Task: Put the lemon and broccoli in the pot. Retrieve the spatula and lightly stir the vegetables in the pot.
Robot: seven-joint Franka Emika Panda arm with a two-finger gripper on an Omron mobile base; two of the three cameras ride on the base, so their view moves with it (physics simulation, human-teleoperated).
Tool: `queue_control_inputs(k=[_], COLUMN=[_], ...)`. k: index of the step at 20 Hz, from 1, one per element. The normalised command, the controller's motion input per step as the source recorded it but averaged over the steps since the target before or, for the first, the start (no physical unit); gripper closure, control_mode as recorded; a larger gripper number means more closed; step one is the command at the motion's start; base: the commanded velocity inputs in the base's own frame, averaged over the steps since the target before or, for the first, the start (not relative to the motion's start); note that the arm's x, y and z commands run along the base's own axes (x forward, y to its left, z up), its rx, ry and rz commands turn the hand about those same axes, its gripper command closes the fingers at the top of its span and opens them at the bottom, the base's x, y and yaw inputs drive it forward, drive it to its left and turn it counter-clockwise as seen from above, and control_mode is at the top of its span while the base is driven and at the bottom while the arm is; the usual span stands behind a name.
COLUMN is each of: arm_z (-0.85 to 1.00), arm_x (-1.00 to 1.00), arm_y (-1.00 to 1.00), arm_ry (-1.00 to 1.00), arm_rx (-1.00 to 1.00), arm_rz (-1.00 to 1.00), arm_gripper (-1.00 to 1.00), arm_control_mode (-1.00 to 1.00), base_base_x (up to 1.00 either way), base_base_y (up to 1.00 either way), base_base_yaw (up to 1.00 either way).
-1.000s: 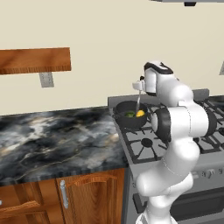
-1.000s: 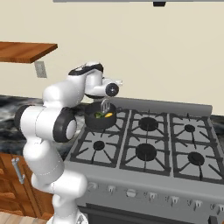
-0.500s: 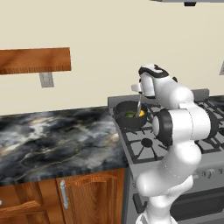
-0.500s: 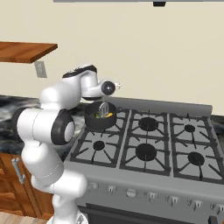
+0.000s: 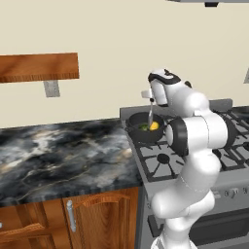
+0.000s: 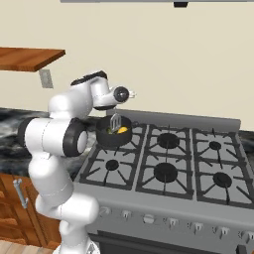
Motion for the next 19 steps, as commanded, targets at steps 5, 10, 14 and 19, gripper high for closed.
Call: queue_control_inputs(k=[5, 10, 14, 19], arm_z=[-0.27, -0.35, -0.36, -0.17], arm_x=[0.1, 0.07, 0.17, 0.12], arm_y=[0.03, 0.16, 0.38, 0.39], arm_ry=[0.0, 0.0, -0.01, -0.05], arm_rx=[0.06, 0.0, 0.0, 0.02], arm_rz=[0.0, 0.0, 0.0, 0.0], arm_gripper=[1.0, 1.0, 1.0, 1.0], arm_control_mode=[-1.0, -1.0, -1.0, -1.0], base_base_x=[0.0, 0.0, 0.0, 0.0], base_base_y=[0.0, 0.0, 0.0, 0.0], base_base_yaw=[0.0, 0.0, 0.0, 0.0])
